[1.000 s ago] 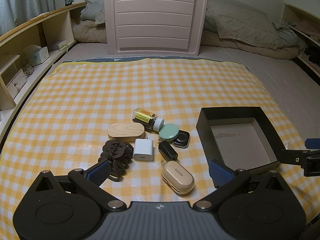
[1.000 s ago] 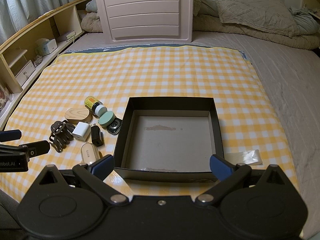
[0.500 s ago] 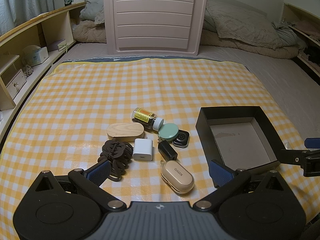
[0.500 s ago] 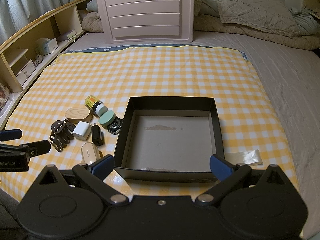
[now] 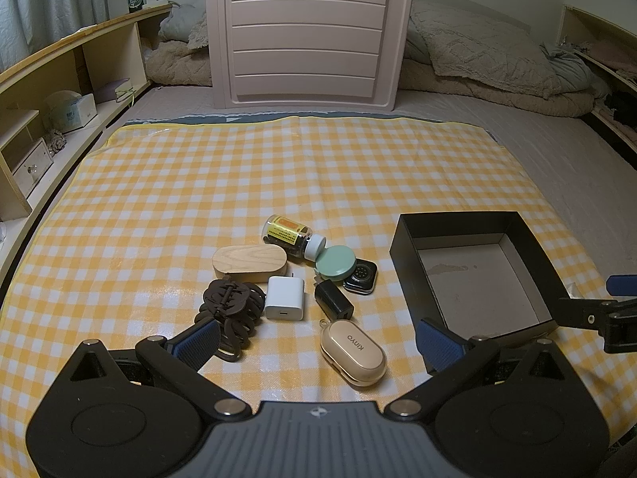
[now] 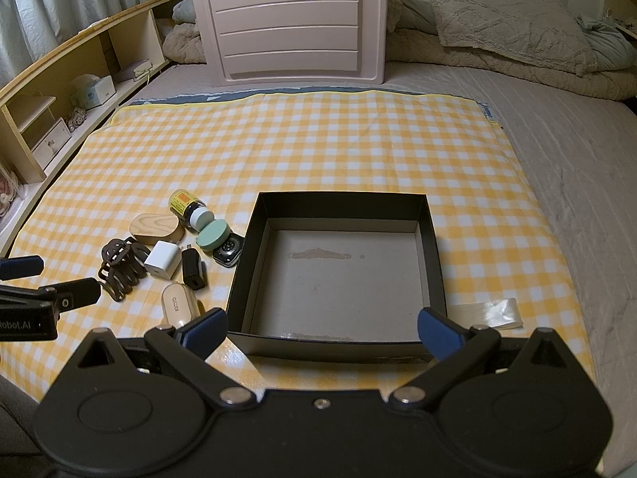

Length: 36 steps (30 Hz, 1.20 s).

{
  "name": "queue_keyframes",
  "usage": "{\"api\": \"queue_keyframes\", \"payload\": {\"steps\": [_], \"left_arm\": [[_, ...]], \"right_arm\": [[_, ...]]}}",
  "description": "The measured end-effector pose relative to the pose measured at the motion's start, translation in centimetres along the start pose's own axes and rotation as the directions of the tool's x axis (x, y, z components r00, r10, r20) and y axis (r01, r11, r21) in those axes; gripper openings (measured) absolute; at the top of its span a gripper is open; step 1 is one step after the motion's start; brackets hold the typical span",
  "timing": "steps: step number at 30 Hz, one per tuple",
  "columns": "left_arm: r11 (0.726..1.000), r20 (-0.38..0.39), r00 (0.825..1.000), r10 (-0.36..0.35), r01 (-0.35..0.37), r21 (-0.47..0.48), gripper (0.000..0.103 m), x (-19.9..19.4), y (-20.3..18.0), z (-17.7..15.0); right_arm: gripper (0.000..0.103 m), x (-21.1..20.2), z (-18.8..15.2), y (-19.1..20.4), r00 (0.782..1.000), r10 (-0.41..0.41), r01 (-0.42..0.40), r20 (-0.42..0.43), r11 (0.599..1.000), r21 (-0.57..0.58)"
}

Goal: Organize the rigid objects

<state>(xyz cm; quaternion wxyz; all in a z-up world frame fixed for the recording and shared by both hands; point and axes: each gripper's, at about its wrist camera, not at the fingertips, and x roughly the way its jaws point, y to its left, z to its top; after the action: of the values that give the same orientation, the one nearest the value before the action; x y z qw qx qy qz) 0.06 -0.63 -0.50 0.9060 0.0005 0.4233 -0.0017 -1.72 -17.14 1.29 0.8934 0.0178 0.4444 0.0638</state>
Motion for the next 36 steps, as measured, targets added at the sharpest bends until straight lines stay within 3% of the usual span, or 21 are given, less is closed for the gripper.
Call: {"api": "queue_keyframes", "payload": {"steps": [10,18,24,28,33,36], "left_arm": [[1.000,0.012,1.000,0.000,0.000,-0.004,0.103,0.0,-0.2,0.4],[1.000,0.044,0.999,-0.004,0.004,0.002,0.103,-0.2,-0.4,1.2],[1.000,0.085,0.996,-0.009,0.008,0.017,0.103,-0.2,-0.7,2.0],[1.000,0.107,0.994,0.016,-0.018,0.019,0.103,0.0,-0.6,2.5],[1.000,0.109,0.994,0.002,-0.004,0.016,0.103,0.3,-0.4,2.8],[1.000,0.114,0.993,-0.004,0.001,0.027,0.103,0.6,-0.6,2.9]], "right_arm": [[0.103,-0.6,0.0,0.0,0.999,0.005,-0.005,0.033,1.000,-0.004],[0.103,-1.5,1.9,-1.1,0.990,0.031,-0.031,0.135,1.000,-0.001],[0.103,0.0,4.4,-3.5,0.990,-0.017,0.008,0.138,0.998,0.065],[0.103,1.5,4.8,-5.8,0.982,-0.029,0.012,0.185,0.995,0.096],[0.103,4.8,5.2,-8.5,0.993,-0.052,0.041,0.110,0.994,0.104],[0.095,7.2,4.7,-10.0,0.997,-0.081,0.078,0.018,0.990,0.116]]}}
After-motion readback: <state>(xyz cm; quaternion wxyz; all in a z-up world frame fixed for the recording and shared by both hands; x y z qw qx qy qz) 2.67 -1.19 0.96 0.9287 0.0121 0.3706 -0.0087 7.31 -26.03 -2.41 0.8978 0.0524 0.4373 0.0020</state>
